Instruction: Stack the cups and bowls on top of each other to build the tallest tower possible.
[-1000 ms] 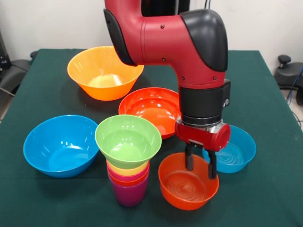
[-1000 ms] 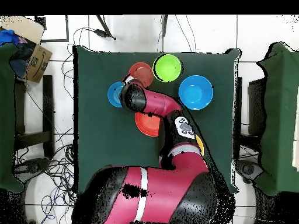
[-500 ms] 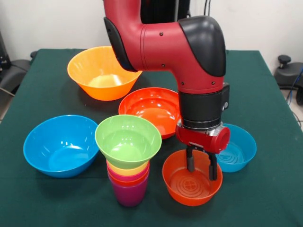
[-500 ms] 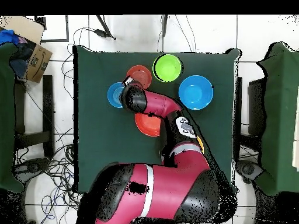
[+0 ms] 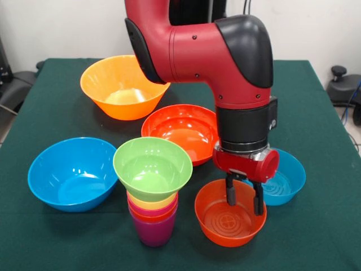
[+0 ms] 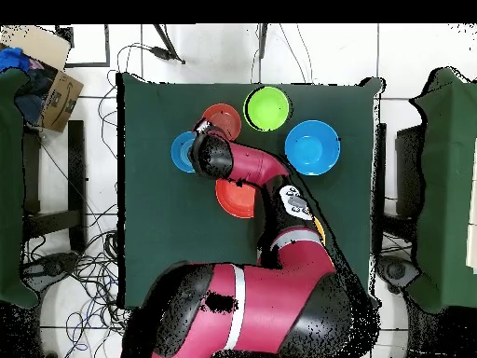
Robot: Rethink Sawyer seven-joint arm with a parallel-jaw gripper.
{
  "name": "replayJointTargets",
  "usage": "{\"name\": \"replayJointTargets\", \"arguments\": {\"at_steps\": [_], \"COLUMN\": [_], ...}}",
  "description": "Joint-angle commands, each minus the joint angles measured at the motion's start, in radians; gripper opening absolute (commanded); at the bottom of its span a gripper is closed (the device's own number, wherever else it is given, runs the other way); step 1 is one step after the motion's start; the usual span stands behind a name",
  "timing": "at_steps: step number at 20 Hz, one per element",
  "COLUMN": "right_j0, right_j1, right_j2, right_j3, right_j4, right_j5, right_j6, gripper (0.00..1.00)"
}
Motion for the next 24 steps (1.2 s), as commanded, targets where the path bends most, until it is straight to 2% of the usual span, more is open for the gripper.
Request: {"name": "replayJointTargets", "arguments": {"at_steps": [1,6,14,24], "right_j0": [-0.024,-0.009,-0.010,-0.023], "right_j1": [-0.060,-0.111,-0.173,-0.182], "right_j2": [0.072,0.031,0.045,0.064], "right_j3": [-0.048,-0.028,0.031,0.069], "right_j4": [-0.028,-0.007,-0.005,0.000], "right_j5": [0.135,0.203,0.266,0.236], "right_j6": [-0.022,0.006,0.013,0.040], "gripper": [1.00,1.00,1.00,1.00]}}
